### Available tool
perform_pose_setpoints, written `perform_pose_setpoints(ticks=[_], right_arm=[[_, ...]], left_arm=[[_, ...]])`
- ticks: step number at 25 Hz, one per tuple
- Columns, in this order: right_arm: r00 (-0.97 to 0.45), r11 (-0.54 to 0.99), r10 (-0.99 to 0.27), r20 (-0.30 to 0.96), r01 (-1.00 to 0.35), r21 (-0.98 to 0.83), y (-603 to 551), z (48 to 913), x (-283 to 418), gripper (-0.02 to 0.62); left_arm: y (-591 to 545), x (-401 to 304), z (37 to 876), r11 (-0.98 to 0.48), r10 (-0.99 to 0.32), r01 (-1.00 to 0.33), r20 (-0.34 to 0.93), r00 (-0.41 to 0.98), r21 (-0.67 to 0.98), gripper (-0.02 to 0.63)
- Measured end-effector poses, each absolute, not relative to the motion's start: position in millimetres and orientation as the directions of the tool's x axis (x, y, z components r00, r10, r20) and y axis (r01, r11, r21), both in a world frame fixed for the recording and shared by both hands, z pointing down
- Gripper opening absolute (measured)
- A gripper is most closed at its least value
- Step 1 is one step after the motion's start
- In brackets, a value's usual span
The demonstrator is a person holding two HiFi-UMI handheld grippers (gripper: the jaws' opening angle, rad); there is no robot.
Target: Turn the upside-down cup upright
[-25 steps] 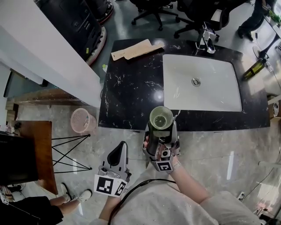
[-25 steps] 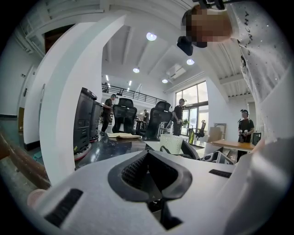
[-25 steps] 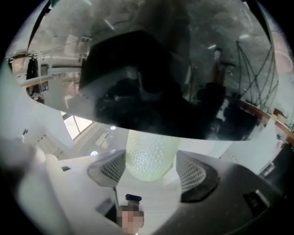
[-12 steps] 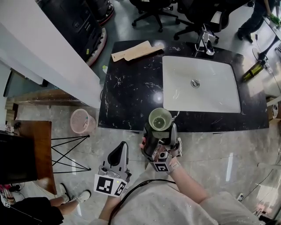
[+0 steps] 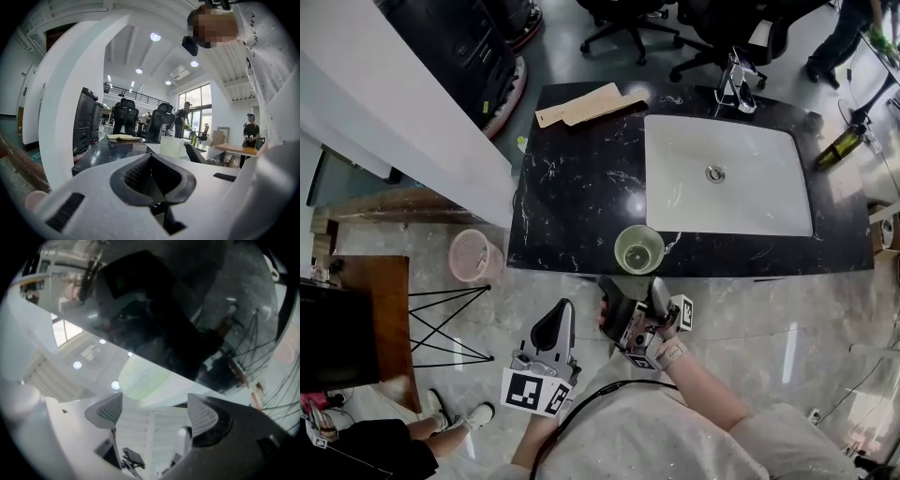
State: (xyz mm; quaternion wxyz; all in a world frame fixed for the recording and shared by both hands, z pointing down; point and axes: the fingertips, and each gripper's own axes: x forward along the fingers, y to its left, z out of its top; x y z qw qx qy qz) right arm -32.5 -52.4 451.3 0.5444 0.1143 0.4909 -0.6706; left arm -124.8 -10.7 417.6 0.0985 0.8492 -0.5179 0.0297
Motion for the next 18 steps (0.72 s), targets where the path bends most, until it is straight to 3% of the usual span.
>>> perform_pose_setpoints(ticks=[6,7,10,11,14,18], right_arm=[[-0.737,0.134,-0.394,-0.549,0.545,-0.828,5,446,-56,0.402],[-0.790,0.167,-0.361,-0.495,0.467,-0.868,13,447,-55,0.375],[-0.914,0.348,-0.291,-0.284,0.175,-0.921,26,444,-47,0.065],[-0.935,0.428,-0.279,-0.221,0.085,-0.900,27,439,-43,0.034],[-0.952,0.659,-0.303,-0.049,-0.173,-0.732,23,420,-28,0.023],[-0.902,0.777,-0.421,0.092,-0.412,-0.476,8,407,-11,0.023]], left_arm=[[-12,-103,424,-0.476,-0.853,-0.864,0.151,0.499,0.163,0.008],[-12,-98,426,-0.490,-0.845,-0.856,0.150,0.513,0.166,0.008],[-11,-81,431,-0.525,-0.822,-0.833,0.147,0.550,0.176,0.008],[-11,-75,431,-0.536,-0.816,-0.825,0.141,0.560,0.180,0.008],[-15,-56,426,-0.565,-0.800,-0.804,0.114,0.589,0.186,0.008],[-22,-36,419,-0.584,-0.792,-0.791,0.082,0.604,0.181,0.008]])
